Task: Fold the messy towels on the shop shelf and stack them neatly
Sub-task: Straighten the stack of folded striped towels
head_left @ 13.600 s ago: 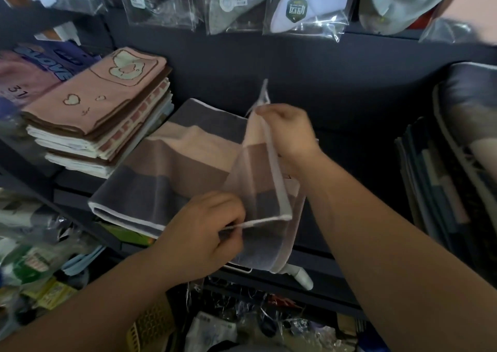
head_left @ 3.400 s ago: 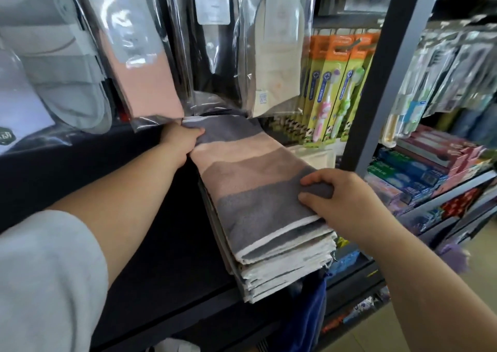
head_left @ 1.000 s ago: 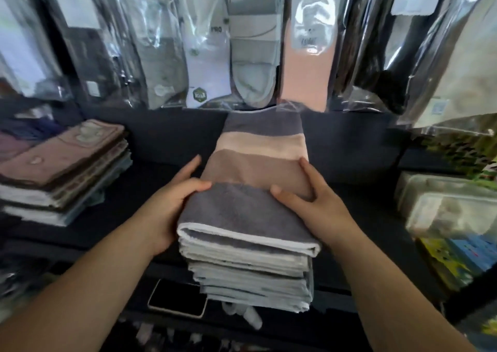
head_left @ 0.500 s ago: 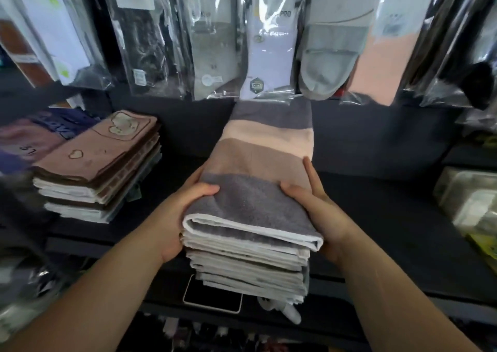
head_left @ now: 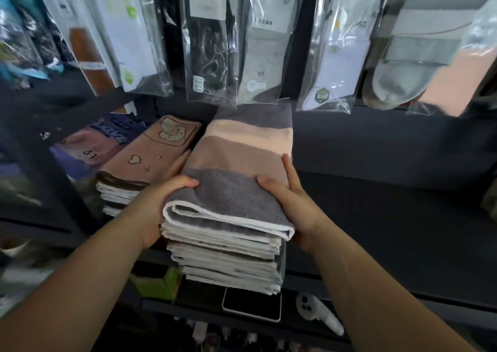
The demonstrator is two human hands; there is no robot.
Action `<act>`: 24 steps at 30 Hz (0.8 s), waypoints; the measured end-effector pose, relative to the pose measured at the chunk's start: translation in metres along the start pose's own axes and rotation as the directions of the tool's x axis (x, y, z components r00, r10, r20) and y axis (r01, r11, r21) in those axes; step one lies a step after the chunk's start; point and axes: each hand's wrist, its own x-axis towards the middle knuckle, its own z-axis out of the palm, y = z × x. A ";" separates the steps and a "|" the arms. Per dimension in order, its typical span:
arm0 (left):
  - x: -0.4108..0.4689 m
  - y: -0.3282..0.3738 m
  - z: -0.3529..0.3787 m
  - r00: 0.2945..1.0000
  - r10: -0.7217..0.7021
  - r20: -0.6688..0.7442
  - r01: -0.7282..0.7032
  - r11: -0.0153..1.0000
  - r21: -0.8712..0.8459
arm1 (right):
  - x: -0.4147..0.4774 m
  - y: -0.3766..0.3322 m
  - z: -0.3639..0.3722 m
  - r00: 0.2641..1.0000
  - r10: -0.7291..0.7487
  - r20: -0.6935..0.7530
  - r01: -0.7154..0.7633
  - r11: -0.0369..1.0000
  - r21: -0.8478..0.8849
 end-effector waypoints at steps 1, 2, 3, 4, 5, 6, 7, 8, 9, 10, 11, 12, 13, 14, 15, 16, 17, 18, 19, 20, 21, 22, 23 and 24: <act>0.003 0.004 -0.006 0.999 0.046 0.014 -0.047 0.997 0.065 | 0.000 -0.002 0.003 1.000 -0.002 -0.004 0.002 1.000 -0.027; 0.005 0.010 -0.011 0.995 0.092 0.047 -0.097 0.986 0.136 | -0.001 -0.006 0.005 0.999 -0.019 -0.032 0.016 0.996 -0.092; 0.007 0.018 -0.013 0.988 0.128 0.087 -0.144 0.967 0.211 | 0.000 -0.011 0.006 0.994 -0.059 -0.089 0.037 0.972 -0.233; 0.011 0.028 -0.016 0.981 0.157 0.116 -0.185 0.938 0.292 | 0.001 -0.017 0.005 0.979 -0.132 -0.152 0.052 0.894 -0.444; 0.014 0.038 -0.016 0.973 0.189 0.134 -0.226 0.897 0.380 | 0.004 -0.023 0.006 0.957 -0.236 -0.169 0.070 0.753 -0.654; 0.017 0.049 -0.014 0.963 0.230 0.140 -0.270 0.838 0.474 | 0.007 -0.031 0.007 0.931 -0.346 -0.115 0.117 0.583 -0.804; 0.020 0.059 -0.010 0.950 0.273 0.154 -0.311 0.760 0.570 | 0.011 -0.040 0.009 0.906 -0.423 -0.007 0.195 0.432 -0.881; 0.023 0.066 -0.004 0.934 0.307 0.182 -0.347 0.665 0.661 | 0.019 -0.050 0.013 0.887 -0.447 0.119 0.283 0.322 -0.903; 0.025 0.069 0.005 0.918 0.326 0.227 -0.381 0.562 0.734 | 0.027 -0.058 0.016 0.873 -0.426 0.238 0.367 0.252 -0.895; 0.028 0.068 0.016 0.906 0.323 0.274 -0.403 0.455 0.794 | 0.037 -0.066 0.019 0.865 -0.377 0.330 0.424 0.200 -0.883; 0.030 0.066 0.026 0.901 0.307 0.308 -0.408 0.355 0.841 | 0.049 -0.070 0.022 0.863 -0.320 0.391 0.454 0.148 -0.879; 0.032 0.060 0.035 0.903 0.279 0.327 -0.399 0.261 0.879 | 0.060 -0.074 0.025 0.865 -0.266 0.426 0.463 0.097 -0.881; 0.034 0.053 0.041 0.905 0.256 0.340 -0.389 0.175 0.905 | 0.071 -0.076 0.026 0.872 -0.217 0.440 0.462 0.063 -0.885; 0.037 0.045 0.042 0.912 0.220 0.347 -0.376 0.105 0.921 | 0.080 -0.077 0.026 0.878 -0.177 0.445 0.459 0.048 -0.887; 0.036 0.037 0.043 0.921 0.181 0.346 -0.359 0.050 0.932 | 0.088 -0.075 0.023 0.884 -0.145 0.444 0.453 0.033 -0.891; 0.036 0.031 0.041 0.930 0.143 0.339 -0.344 0.012 0.939 | 0.095 -0.073 0.018 0.889 -0.126 0.440 0.444 0.007 -0.896; 0.033 0.026 0.041 0.932 0.117 0.343 -0.342 -0.026 0.939 | 0.102 -0.070 0.011 0.897 -0.122 0.425 0.426 -0.014 -0.904; 0.030 0.022 0.041 0.930 0.100 0.353 -0.349 -0.059 0.935 | 0.108 -0.069 0.004 0.910 -0.131 0.393 0.395 -0.014 -0.919; 0.026 0.020 0.042 0.925 0.093 0.370 -0.363 -0.083 0.928 | 0.113 -0.068 -0.004 0.928 -0.140 0.344 0.349 0.008 -0.937; 0.024 0.019 0.044 0.919 0.089 0.384 -0.376 -0.097 0.922 | 0.119 -0.067 -0.010 0.945 -0.145 0.292 0.300 0.042 -0.953; 0.024 0.020 0.045 0.916 0.084 0.392 -0.383 -0.103 0.918 | 0.124 -0.067 -0.017 0.959 -0.144 0.244 0.256 0.074 -0.964; 0.026 0.022 0.045 0.917 0.076 0.392 -0.384 -0.101 0.918 | 0.129 -0.066 -0.022 0.970 -0.139 0.202 0.215 0.089 -0.973; 0.028 0.024 0.045 0.918 0.069 0.391 -0.384 -0.093 0.919 | 0.134 -0.065 -0.026 0.978 -0.133 0.162 0.176 0.098 -0.980; 0.031 0.025 0.045 0.917 0.066 0.394 -0.388 -0.088 0.917 | 0.138 -0.064 -0.029 0.983 -0.128 0.127 0.142 0.110 -0.984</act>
